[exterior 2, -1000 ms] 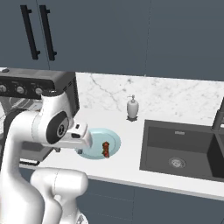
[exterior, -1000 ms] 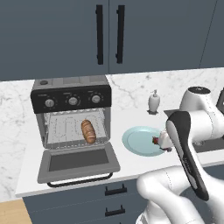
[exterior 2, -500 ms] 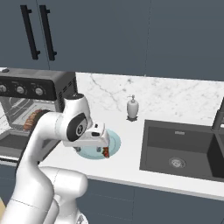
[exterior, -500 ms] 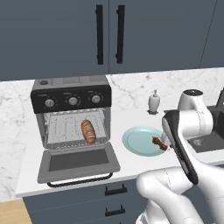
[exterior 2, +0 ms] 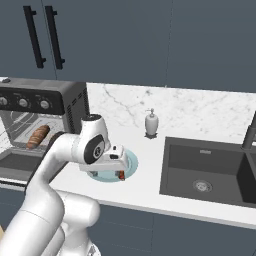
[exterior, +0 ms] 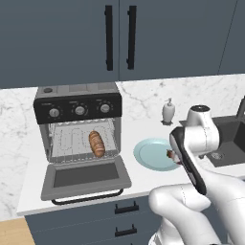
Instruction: Pick up the kebab skewer and baguette bread, and place them inside the toaster oven. Close the toaster oven door and start by setting the timer.
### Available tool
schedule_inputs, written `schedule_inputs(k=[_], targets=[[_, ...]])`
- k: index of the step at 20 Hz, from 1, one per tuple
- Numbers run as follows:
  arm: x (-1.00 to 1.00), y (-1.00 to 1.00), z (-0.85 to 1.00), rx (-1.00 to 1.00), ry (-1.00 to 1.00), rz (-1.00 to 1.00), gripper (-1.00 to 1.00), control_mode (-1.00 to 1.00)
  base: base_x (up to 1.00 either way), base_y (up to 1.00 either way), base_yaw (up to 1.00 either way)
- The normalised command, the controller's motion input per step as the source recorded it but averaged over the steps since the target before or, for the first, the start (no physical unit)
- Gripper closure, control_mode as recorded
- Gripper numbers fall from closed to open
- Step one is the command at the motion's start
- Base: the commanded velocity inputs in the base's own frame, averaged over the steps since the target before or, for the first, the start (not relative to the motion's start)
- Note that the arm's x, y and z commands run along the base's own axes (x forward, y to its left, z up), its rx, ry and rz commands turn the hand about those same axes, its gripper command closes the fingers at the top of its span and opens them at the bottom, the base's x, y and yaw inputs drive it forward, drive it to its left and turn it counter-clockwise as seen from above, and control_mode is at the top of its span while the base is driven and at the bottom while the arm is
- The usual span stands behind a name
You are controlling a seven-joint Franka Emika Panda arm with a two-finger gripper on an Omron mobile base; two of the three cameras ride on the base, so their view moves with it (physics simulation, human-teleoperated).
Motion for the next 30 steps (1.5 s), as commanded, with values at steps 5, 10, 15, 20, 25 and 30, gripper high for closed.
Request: schedule_inputs(k=[5, 10, 15, 20, 25, 30], targets=[[0.41, -0.04, -0.31, 0.00, 0.01, 0.06, -1.00, -1.00, 0.00, 0.00, 0.00], [0.29, -0.14, -0.28, -0.02, 0.00, 0.06, -1.00, -1.00, 0.00, 0.00, 0.00], [0.32, -0.07, -0.25, -0.01, 0.01, 0.04, -1.00, -1.00, 0.00, 0.00, 0.00], [0.24, -0.01, -0.24, 0.00, 0.02, 0.02, -1.00, -1.00, 0.00, 0.00, 0.00], [0.14, -0.05, -0.31, -0.02, 0.04, 0.00, -1.00, -1.00, 0.00, 0.00, 0.00], [0.24, -0.04, -0.16, -0.02, 0.00, 0.01, -1.00, -1.00, 0.00, 0.00, 0.00]])
